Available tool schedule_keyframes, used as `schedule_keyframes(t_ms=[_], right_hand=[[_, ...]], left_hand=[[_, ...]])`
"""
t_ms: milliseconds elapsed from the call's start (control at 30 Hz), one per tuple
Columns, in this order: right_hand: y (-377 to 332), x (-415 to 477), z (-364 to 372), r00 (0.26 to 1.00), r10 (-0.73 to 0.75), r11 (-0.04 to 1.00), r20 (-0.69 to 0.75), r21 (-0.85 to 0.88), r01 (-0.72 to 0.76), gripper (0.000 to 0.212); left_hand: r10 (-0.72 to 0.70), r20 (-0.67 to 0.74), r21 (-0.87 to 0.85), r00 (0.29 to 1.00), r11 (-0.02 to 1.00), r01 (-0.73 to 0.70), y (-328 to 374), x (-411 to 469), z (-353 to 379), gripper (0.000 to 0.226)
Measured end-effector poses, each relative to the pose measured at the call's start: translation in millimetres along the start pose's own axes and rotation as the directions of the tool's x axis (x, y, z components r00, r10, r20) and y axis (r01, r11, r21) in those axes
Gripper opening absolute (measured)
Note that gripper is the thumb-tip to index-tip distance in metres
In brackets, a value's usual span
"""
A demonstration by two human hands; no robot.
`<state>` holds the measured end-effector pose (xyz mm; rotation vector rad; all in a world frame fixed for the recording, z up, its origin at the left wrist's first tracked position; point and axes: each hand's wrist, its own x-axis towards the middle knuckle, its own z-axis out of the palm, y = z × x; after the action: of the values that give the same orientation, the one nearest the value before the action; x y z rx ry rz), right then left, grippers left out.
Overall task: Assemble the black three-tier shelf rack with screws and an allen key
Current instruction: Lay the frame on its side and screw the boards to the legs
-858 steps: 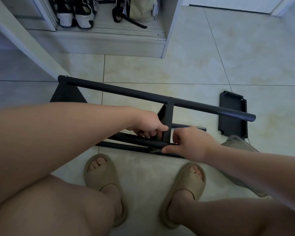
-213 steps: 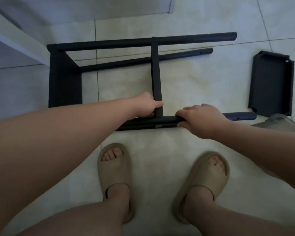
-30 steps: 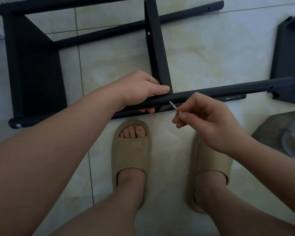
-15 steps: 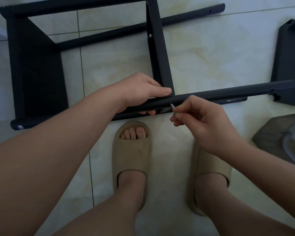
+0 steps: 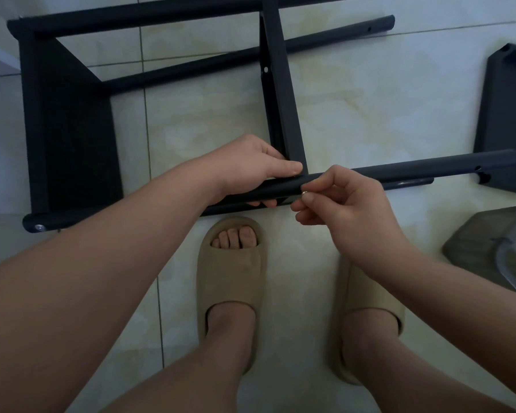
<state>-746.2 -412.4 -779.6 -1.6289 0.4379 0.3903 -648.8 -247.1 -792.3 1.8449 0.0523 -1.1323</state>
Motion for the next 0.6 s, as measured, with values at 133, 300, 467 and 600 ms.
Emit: schedule_keyframes(t_ms=[133, 300, 467, 600], right_hand=[[-3, 2, 0, 0.999, 0.019, 0.988, -0.039, -0.154, -0.024, 0.019], [-12, 4, -3, 0.999, -0.019, 0.910, -0.037, -0.414, 0.002, 0.020], [-26, 10, -8, 0.996, 0.083, 0.903, -0.018, -0.422, -0.083, 0.018], [-22, 7, -7, 0.994, 0.099, 0.929, -0.033, -0.356, -0.105, 0.016]], left_hand=[[0.001, 0.007, 0.002, 1.000, 1.000, -0.001, 1, -1, -1, 0.023], [0.003, 0.003, -0.015, 1.000, 1.000, -0.003, 0, -1, 0, 0.020], [-0.008, 0.004, -0.026, 1.000, 1.000, 0.008, 2, -2, 0, 0.018], [0.007, 0.001, -0.011, 1.000, 1.000, -0.007, 2, -3, 0, 0.021]])
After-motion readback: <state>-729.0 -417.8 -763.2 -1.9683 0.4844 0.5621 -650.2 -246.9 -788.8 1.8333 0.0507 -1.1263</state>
